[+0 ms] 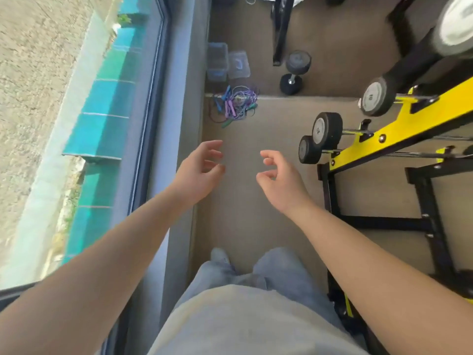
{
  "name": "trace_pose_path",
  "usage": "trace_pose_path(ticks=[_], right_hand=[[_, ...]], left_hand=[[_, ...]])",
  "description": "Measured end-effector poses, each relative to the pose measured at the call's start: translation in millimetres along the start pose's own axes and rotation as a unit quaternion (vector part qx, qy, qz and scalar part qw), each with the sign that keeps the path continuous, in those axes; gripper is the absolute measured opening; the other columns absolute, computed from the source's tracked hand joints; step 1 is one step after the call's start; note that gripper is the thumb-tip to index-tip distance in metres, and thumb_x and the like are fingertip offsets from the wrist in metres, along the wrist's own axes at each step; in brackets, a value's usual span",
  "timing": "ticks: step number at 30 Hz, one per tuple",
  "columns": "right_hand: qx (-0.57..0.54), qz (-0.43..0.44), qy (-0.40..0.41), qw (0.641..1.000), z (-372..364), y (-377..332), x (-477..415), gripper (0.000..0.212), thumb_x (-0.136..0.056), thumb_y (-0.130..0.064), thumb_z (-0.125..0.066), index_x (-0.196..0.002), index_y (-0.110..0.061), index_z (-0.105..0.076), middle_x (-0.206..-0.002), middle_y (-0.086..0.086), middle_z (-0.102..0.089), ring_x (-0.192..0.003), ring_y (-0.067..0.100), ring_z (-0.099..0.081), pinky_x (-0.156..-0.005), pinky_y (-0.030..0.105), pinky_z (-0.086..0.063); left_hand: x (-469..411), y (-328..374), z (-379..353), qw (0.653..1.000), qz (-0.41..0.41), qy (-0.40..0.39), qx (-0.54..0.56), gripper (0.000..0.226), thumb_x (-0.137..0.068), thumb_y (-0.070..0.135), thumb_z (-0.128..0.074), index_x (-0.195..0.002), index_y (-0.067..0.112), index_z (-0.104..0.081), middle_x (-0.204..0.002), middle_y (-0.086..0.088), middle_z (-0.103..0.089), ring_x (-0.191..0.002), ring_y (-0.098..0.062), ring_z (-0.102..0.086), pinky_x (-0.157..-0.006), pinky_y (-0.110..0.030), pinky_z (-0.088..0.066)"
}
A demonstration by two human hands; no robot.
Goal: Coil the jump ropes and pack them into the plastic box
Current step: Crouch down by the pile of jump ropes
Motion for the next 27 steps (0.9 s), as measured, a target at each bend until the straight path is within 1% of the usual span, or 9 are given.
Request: trace_pose_path(ticks=[4,7,9,12,14,19,23,25,27], right_hand=[[0.01,-0.009,0.005,1.0,6.2,-12.7,-58.2,0.046,-0.092,-0.013,-0.058,-0.136,-0.024,-0.051,-0.128,0.001,-0.052,-0.099,0.015,-0.062,-0.086,0.024,-0.042],[0.004,-0.009,0.003,1.0,9.2,-20.1,-110.9,0.045,-0.091,-0.012,-0.058,-0.135,-0.023,-0.052,-0.125,0.001,-0.052,-0.096,0.016,-0.063,-0.084,0.025,-0.042],[0.005,0.007,-0.007,1.0,10.7,-27.3,-151.1,0.045,-0.091,-0.012,-0.059,-0.134,-0.024,-0.053,-0.123,0.0,-0.052,-0.096,0.017,-0.063,-0.087,0.028,-0.045],[0.018,0.02,-0.024,0.999,18.1,-37.4,-213.3,0.046,-0.09,-0.013,-0.059,-0.134,-0.025,-0.053,-0.123,0.0,-0.053,-0.095,0.017,-0.063,-0.086,0.028,-0.044],[0.023,0.017,-0.043,0.999,25.9,-44.7,-249.2,0.045,-0.09,-0.014,-0.058,-0.134,-0.026,-0.052,-0.124,0.0,-0.053,-0.095,0.015,-0.063,-0.085,0.027,-0.043],[0.027,0.034,-0.069,0.997,50.7,-69.1,-332.8,0.045,-0.091,-0.014,-0.058,-0.133,-0.026,-0.052,-0.123,-0.001,-0.053,-0.094,0.015,-0.063,-0.09,0.032,-0.047],[0.011,0.015,-0.046,0.999,78.1,-74.5,-396.1,0.046,-0.09,-0.013,-0.058,-0.134,-0.026,-0.052,-0.123,0.0,-0.053,-0.094,0.015,-0.063,-0.091,0.033,-0.049],[0.006,0.004,-0.033,0.999,90.4,-73.3,-429.3,0.046,-0.091,-0.013,-0.059,-0.135,-0.024,-0.052,-0.124,0.0,-0.054,-0.094,0.015,-0.063,-0.09,0.032,-0.048],[0.001,-0.01,-0.016,1.0,101.7,-72.8,-466.3,0.045,-0.091,-0.012,-0.06,-0.135,-0.022,-0.053,-0.125,0.001,-0.055,-0.092,0.016,-0.063,-0.089,0.031,-0.047]], left_hand=[[-55.8,0.5,13.1,1.0,0.013,-0.019,0.005,0.045,-0.093,0.014,-0.057,-0.134,0.031,-0.05,-0.114,0.012,-0.06,-0.093,0.002,-0.061,-0.077,-0.018,-0.048],[-102.6,3.6,19.7,1.0,0.015,-0.025,-0.005,0.044,-0.093,0.016,-0.058,-0.133,0.033,-0.05,-0.111,0.017,-0.059,-0.097,-0.005,-0.064,-0.086,-0.027,-0.051],[-138.0,6.9,24.8,1.0,0.02,-0.016,-0.009,0.044,-0.091,0.017,-0.059,-0.132,0.033,-0.051,-0.11,0.018,-0.059,-0.097,-0.008,-0.065,-0.09,-0.032,-0.052],[-191.6,18.7,33.3,1.0,0.025,0.007,-0.007,0.046,-0.087,0.023,-0.056,-0.131,0.034,-0.051,-0.112,0.014,-0.061,-0.097,-0.011,-0.066,-0.09,-0.035,-0.054],[-225.0,27.1,37.7,0.999,0.04,0.022,-0.004,0.045,-0.089,0.021,-0.057,-0.131,0.035,-0.051,-0.115,0.01,-0.061,-0.098,-0.012,-0.065,-0.09,-0.036,-0.055],[-302.7,64.4,47.1,0.997,0.05,0.052,-0.001,0.044,-0.091,0.017,-0.056,-0.132,0.032,-0.051,-0.116,0.007,-0.061,-0.098,-0.013,-0.065,-0.089,-0.033,-0.054],[-367.1,91.6,45.6,0.998,0.048,0.03,0.015,0.047,-0.081,0.033,-0.054,-0.128,0.036,-0.051,-0.108,0.016,-0.06,-0.095,-0.009,-0.066,-0.081,-0.03,-0.054],[-409.3,101.2,43.5,0.999,0.037,0.015,0.01,0.04,-0.088,0.025,-0.058,-0.126,0.036,-0.051,-0.105,0.019,-0.058,-0.091,-0.005,-0.064,-0.079,-0.023,-0.053],[-457.8,107.6,43.3,0.999,0.03,0.003,0.015,0.036,-0.094,0.016,-0.057,-0.124,0.035,-0.051,-0.105,0.017,-0.059,-0.086,-0.002,-0.062,-0.068,-0.012,-0.05]])
Point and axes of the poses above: each hand's wrist, its own x-axis away from the middle knuckle, its own z-axis out of the back of the hand, y = z × x, the point moved 9 cm from there along -x, towards the middle knuckle
